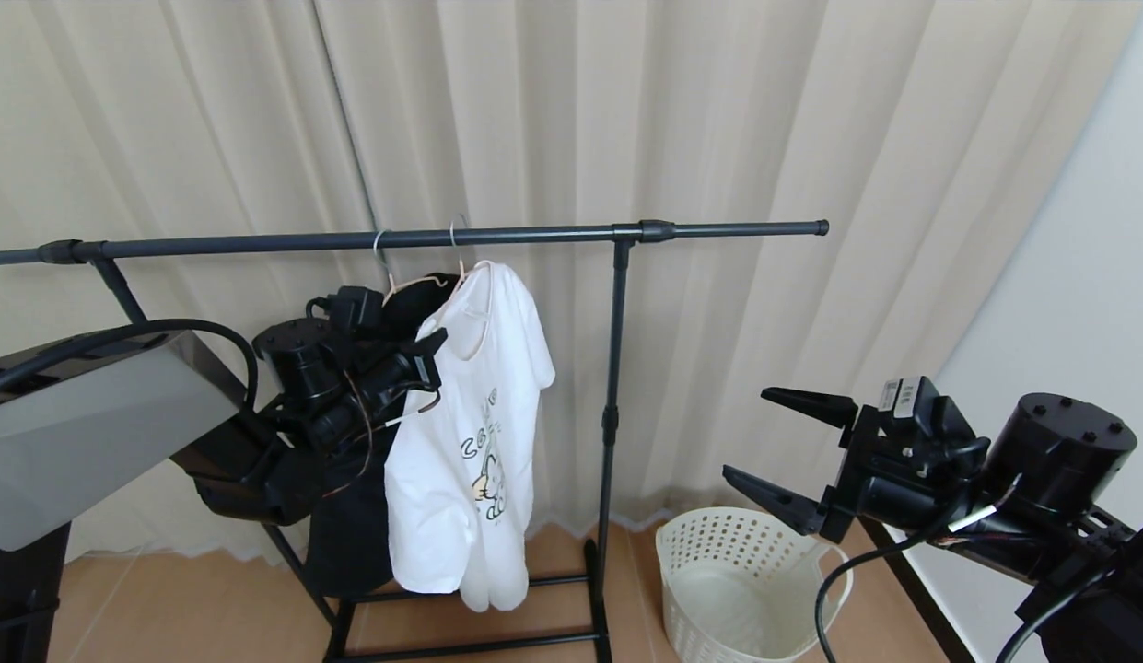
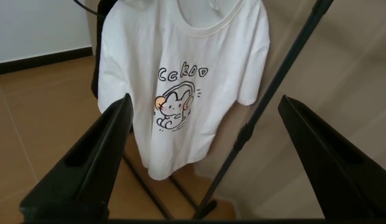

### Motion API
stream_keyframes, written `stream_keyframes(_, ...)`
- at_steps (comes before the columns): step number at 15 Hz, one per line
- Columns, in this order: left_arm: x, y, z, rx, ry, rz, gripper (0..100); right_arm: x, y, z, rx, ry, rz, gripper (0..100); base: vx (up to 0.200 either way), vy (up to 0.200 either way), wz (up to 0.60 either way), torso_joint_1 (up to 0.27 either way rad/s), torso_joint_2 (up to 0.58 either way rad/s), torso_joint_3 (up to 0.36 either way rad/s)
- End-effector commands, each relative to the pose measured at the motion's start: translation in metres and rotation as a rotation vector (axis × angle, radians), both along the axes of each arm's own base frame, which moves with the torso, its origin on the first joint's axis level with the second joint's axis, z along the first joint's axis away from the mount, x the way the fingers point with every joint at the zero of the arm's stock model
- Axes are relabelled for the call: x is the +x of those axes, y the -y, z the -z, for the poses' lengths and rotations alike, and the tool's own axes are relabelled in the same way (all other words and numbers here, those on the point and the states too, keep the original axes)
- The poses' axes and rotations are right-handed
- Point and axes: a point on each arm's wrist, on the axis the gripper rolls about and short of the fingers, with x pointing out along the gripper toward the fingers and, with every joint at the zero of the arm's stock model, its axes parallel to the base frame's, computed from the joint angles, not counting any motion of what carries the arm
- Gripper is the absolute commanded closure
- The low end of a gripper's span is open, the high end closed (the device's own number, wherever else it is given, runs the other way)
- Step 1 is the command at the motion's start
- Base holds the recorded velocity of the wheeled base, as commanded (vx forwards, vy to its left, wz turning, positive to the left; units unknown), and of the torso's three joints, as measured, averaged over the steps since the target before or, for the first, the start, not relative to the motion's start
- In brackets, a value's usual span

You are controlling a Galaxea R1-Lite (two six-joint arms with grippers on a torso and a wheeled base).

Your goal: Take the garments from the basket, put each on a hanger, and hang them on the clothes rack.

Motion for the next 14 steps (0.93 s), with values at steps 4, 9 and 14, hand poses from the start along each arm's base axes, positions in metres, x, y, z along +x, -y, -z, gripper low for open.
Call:
stream_keyframes(4, -0.001, 0.0, 0.003, 0.002, -0.009, 0.0, 0, 0.0, 0.0, 0.0, 0.0, 0.001, -0.001, 0, 0.0, 0.0, 0.0, 0.0, 0.0, 0.0)
stream_keyframes(9, -0.019, -0.004, -0.013, 0.0, 0.006, -0.011, 0, 0.002, -0.001, -0.004, 0.006, 0.021, -0.001, 0, 0.0, 0.0, 0.0, 0.0, 0.0, 0.0)
stream_keyframes(14, -0.078, -0.014, -0.053, -0.002, 0.031, -0.011, 0, -0.012, 0.007, -0.039, 0.108, 0.055, 0.048, 0, 0.0, 0.0, 0.0, 0.0, 0.0, 0.0)
